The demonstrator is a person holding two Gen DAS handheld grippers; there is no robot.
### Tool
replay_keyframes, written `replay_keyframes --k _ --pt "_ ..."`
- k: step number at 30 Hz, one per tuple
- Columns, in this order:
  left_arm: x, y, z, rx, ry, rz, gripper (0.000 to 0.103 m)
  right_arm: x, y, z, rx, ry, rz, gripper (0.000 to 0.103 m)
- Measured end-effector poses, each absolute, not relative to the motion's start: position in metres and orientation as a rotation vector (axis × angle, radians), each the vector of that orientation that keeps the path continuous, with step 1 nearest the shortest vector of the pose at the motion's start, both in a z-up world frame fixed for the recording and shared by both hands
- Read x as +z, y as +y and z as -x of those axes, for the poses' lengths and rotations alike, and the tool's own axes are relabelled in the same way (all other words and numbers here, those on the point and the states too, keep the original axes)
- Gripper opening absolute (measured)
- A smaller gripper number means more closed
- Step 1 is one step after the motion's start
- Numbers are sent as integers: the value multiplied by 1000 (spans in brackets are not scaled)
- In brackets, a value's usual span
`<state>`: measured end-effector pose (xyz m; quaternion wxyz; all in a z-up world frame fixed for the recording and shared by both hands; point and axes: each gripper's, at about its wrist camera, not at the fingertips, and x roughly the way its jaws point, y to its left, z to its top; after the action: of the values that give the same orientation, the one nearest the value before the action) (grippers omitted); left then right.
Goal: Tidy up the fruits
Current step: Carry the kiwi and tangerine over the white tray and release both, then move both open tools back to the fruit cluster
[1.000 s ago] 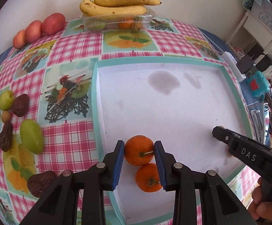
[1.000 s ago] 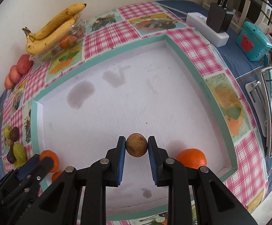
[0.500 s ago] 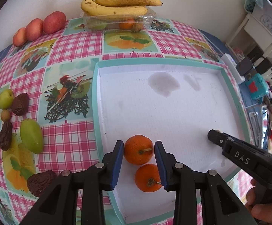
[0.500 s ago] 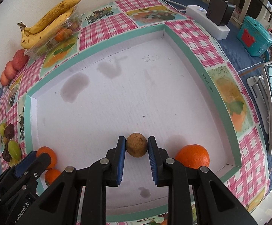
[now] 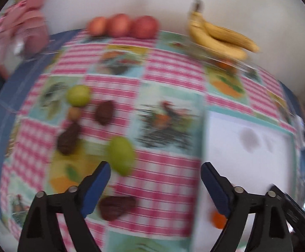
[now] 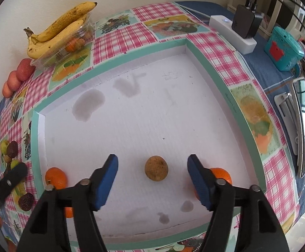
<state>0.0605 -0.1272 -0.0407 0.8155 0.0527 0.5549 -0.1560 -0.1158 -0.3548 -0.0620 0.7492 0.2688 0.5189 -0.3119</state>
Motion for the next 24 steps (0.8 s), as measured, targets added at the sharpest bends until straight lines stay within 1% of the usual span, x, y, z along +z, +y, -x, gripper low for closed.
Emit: replay_keyframes --k 1,3,6,16,24 --pt "-42 -119 -65 -300 1183 -108 97 -62 -354 115 -681 1133 -585 71" --pt "-46 -101 -74 -240 1200 -85 102 -62 -353 114 -682 1135 -569 73" --pt "-50 -81 -82 -200 1223 -41 102 -62 -350 110 -689 1134 -545 88" --pt "-43 -33 -103 -103 1192 13 103 -49 -330 91 -668 1052 -472 88" --pt "-40 -6 -114 -71 1180 35 103 -39 -291 60 -555 1008 -430 88"
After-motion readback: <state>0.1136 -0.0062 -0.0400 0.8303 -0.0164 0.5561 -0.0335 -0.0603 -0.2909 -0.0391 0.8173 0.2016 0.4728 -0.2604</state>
